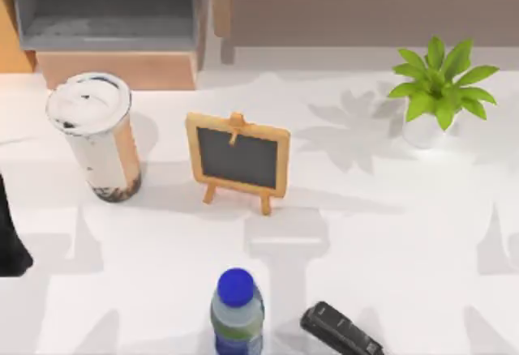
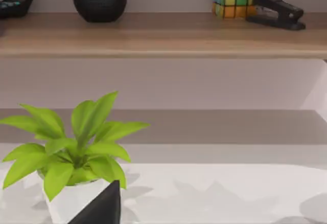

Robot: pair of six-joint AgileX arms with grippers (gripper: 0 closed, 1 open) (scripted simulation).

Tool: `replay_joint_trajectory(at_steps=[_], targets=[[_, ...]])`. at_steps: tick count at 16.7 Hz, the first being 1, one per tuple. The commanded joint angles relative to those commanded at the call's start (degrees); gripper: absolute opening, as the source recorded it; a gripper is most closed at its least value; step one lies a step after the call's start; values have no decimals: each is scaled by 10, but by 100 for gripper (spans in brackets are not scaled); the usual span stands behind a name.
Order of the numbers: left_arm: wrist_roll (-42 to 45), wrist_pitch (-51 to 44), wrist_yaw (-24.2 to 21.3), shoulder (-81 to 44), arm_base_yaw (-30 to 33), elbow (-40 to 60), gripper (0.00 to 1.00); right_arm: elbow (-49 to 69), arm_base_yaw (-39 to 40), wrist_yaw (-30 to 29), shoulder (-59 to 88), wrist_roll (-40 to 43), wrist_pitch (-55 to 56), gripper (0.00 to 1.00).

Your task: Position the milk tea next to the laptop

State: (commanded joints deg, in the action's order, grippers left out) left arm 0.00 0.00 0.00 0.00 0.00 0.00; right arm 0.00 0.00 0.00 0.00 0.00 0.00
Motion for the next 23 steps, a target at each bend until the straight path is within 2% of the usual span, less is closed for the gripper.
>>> replay_joint_trajectory(at_steps=[4,8,18,23], targets=[[-1,19,8,-19,9,2,100,0,0,0,0,0,0,100],[-9,125,48,-128,57,9,100,0,0,0,0,0,0,100],[-47,545,204,-662,231,32,100,0,0,0,0,0,0,100],[-58,691,262,-846,291,36,100,0,0,0,0,0,0,100]])
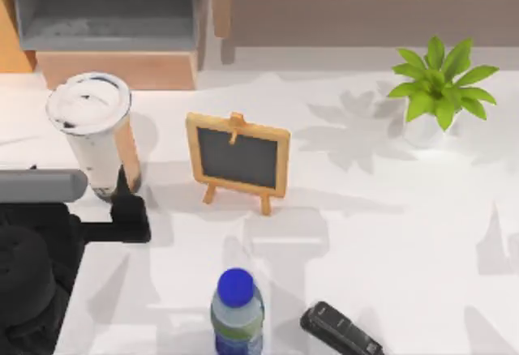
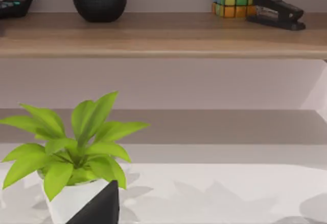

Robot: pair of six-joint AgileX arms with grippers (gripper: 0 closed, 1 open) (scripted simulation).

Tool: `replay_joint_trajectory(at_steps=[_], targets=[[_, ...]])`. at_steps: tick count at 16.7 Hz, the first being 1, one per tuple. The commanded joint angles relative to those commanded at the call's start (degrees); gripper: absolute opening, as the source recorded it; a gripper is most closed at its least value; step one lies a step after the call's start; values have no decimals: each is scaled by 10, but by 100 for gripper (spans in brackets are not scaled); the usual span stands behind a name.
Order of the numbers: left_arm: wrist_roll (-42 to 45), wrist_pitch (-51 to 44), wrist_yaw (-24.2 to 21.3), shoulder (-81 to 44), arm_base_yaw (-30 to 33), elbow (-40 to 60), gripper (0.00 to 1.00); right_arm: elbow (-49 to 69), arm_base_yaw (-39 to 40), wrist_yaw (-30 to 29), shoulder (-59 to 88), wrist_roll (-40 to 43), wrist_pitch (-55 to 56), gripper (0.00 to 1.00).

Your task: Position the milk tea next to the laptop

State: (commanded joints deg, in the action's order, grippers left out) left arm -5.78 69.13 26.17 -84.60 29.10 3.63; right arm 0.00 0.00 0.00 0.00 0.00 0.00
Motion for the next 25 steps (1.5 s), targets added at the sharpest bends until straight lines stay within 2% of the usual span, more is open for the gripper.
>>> replay_joint_trajectory(at_steps=[3,9,18,23,25], targets=[[-2,33,15,-39,15,1,100,0,0,0,0,0,0,100],[-2,33,13,-41,12,0,100,0,0,0,0,0,0,100],[17,73,-69,-218,-68,145,100,0,0,0,0,0,0,100],[19,75,-76,-230,-74,155,100,0,0,0,0,0,0,100],[19,75,-76,-230,-74,155,85,0,0,0,0,0,0,100]])
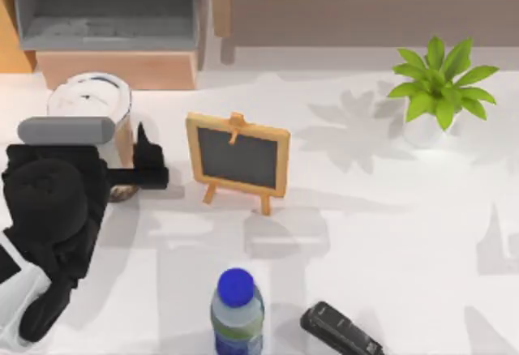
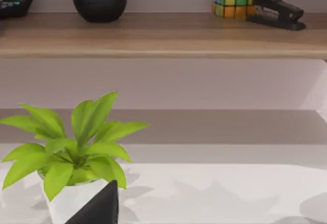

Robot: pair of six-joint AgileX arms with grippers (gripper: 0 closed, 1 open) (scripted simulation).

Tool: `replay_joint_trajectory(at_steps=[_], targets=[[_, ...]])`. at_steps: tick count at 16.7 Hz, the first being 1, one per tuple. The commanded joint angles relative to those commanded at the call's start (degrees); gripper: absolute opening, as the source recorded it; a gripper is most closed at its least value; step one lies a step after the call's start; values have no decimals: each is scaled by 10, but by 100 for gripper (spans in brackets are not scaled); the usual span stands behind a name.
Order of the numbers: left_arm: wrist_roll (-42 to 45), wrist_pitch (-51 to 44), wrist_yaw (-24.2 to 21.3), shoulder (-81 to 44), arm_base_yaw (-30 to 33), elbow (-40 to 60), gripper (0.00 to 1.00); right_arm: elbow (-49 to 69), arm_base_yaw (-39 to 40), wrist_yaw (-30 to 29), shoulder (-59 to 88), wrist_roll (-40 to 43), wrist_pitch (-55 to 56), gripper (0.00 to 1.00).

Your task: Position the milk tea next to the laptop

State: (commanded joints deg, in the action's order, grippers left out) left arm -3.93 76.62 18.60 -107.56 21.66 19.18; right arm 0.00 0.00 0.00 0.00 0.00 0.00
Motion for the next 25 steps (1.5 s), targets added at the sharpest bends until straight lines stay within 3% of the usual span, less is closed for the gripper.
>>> replay_joint_trajectory(at_steps=[11,25], targets=[[0,0,0,0,0,0,2,0,0,0,0,0,0,100],[1,-26,0,24,0,0,0,0,0,0,0,0,0,100]])
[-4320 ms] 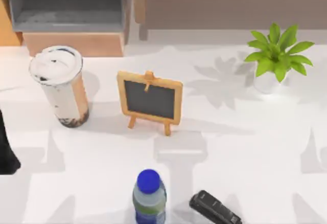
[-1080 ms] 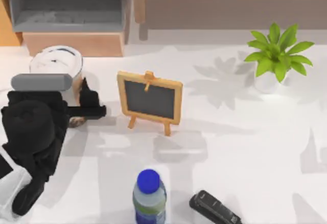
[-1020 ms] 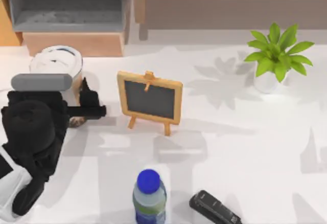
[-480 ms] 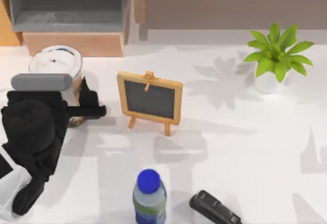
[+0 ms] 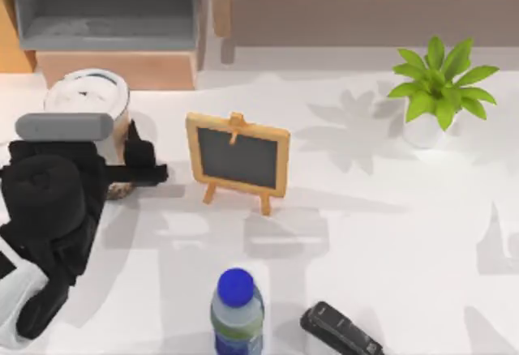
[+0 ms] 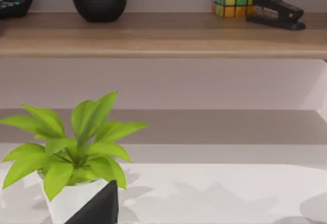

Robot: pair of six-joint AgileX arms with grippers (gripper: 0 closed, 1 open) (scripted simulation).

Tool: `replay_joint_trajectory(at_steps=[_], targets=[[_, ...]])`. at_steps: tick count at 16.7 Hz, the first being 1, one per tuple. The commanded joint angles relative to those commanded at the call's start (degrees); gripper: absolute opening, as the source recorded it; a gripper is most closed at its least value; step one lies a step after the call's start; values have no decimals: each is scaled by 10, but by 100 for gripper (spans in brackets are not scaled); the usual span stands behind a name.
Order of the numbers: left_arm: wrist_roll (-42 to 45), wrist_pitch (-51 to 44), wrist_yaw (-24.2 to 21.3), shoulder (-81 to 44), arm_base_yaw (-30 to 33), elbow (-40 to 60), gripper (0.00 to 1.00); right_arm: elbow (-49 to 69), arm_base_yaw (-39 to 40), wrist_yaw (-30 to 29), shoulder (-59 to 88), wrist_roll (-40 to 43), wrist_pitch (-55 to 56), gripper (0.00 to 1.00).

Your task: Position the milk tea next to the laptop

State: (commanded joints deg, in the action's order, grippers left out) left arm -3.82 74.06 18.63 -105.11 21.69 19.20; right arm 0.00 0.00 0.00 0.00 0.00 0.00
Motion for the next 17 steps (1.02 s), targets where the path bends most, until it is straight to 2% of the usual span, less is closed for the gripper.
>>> replay_joint_trajectory(at_steps=[9,13,17], targets=[[4,-4,-4,25,-5,10,0,0,0,0,0,0,0,100],[18,-7,-31,59,-36,17,0,0,0,0,0,0,0,100],[33,-31,-77,105,-86,8,0,0,0,0,0,0,0,100]])
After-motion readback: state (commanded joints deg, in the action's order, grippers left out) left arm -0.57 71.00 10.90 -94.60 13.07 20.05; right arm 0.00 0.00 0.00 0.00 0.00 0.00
